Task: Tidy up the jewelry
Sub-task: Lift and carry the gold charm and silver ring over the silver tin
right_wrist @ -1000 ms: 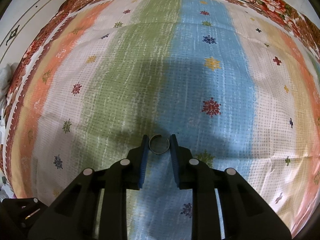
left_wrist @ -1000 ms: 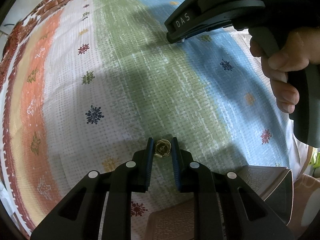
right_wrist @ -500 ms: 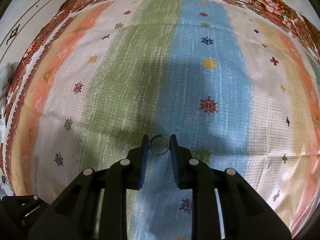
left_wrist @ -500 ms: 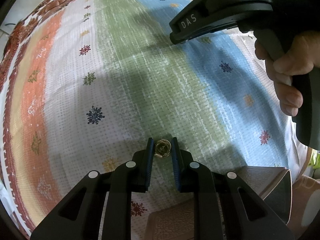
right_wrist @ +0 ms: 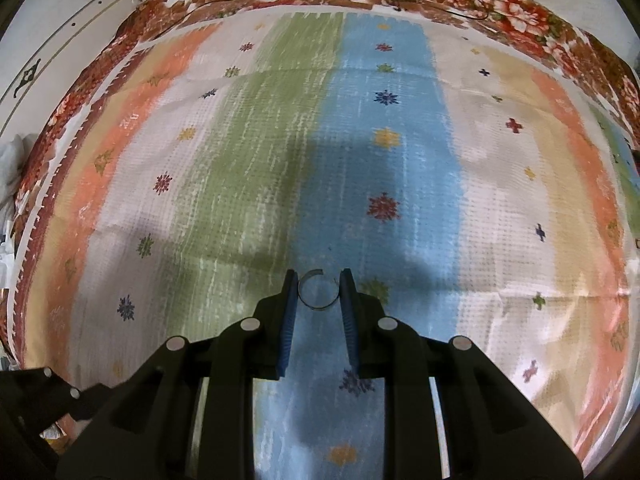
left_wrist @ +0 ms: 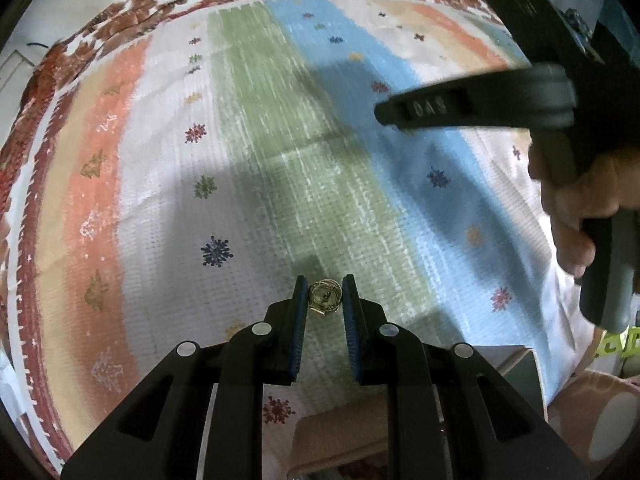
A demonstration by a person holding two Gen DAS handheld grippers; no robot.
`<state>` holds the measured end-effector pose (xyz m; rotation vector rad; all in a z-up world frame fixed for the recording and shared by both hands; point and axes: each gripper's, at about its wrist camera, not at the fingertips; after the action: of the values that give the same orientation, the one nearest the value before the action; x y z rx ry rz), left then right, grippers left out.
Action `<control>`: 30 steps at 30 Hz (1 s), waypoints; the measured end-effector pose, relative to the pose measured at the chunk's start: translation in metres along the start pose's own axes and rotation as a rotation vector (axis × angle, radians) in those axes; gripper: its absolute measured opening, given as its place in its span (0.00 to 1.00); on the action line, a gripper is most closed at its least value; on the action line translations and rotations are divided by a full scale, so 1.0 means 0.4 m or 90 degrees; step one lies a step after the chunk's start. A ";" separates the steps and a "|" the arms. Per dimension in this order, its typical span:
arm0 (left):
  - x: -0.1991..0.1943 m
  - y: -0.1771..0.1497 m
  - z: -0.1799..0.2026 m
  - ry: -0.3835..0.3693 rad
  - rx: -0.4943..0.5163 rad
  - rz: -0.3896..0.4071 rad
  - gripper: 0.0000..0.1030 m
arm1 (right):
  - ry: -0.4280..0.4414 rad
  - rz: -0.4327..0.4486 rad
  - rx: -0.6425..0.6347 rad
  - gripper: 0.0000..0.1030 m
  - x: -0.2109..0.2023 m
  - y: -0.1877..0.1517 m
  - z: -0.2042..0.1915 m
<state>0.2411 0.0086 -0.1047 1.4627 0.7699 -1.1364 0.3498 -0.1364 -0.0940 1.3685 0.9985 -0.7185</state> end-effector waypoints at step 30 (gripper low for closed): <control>-0.185 -0.074 0.039 -0.012 -0.025 0.104 0.17 | -0.004 0.100 -0.035 0.22 -0.267 -0.196 -0.040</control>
<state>0.1857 0.0082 -0.0452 1.4532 0.6434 -1.0041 0.2311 -0.1432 -0.0328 1.3788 0.8881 -0.5743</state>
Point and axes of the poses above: each gripper's, at about its wrist camera, not at the fingertips, and x roughly the way its jaws point, z to its right, y to its top, and after that the axes turned 6 degrees about x, right-handed
